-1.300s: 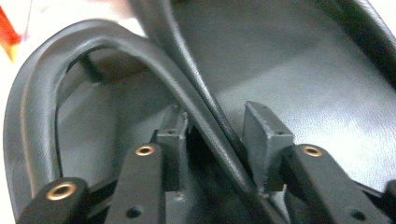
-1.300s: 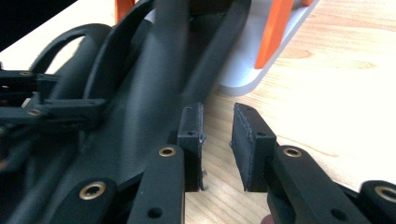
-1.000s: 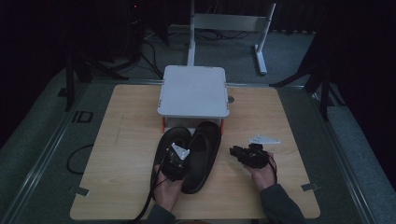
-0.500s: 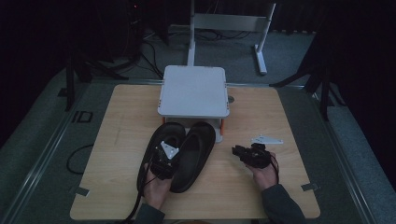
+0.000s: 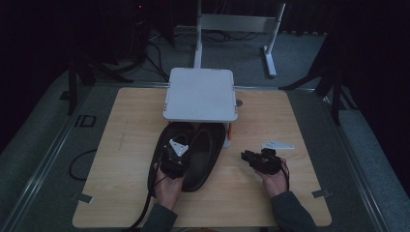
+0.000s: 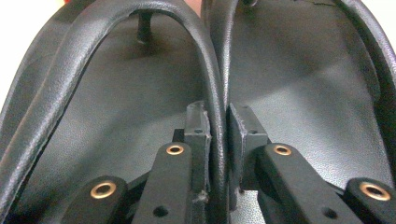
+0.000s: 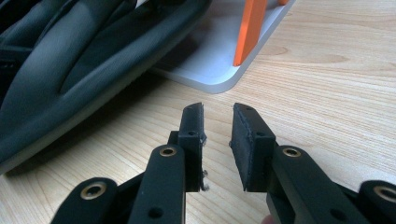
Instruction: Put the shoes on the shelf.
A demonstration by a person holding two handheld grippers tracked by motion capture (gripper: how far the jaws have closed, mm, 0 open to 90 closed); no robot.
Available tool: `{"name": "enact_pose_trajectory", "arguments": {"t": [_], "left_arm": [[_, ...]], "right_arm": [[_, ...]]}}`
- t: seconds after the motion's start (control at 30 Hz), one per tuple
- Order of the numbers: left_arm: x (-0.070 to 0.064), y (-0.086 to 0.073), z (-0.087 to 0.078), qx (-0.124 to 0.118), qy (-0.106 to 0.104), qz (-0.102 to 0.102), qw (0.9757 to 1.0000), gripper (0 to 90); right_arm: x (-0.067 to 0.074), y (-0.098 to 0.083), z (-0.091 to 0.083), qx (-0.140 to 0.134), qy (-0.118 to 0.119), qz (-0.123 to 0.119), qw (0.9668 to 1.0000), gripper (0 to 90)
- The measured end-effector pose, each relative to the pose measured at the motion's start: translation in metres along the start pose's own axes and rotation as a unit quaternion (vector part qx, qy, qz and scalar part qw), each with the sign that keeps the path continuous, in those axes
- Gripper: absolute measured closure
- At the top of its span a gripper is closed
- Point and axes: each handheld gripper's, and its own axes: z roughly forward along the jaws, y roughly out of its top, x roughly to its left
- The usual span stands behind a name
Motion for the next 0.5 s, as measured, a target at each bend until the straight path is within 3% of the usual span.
{"name": "enact_pose_trajectory", "arguments": {"t": [0.17,0.5], "left_arm": [[-0.006,0.012,0.01,-0.005,0.015,-0.018,0.9997,78.8],[-0.018,0.034,0.026,-0.019,0.032,-0.019,0.9991,78.7]], "right_arm": [[-0.001,-0.001,-0.001,0.0,0.0,0.002,1.0,74.0],[-0.001,-0.001,0.0,0.0,0.001,0.003,1.0,74.1]]}}
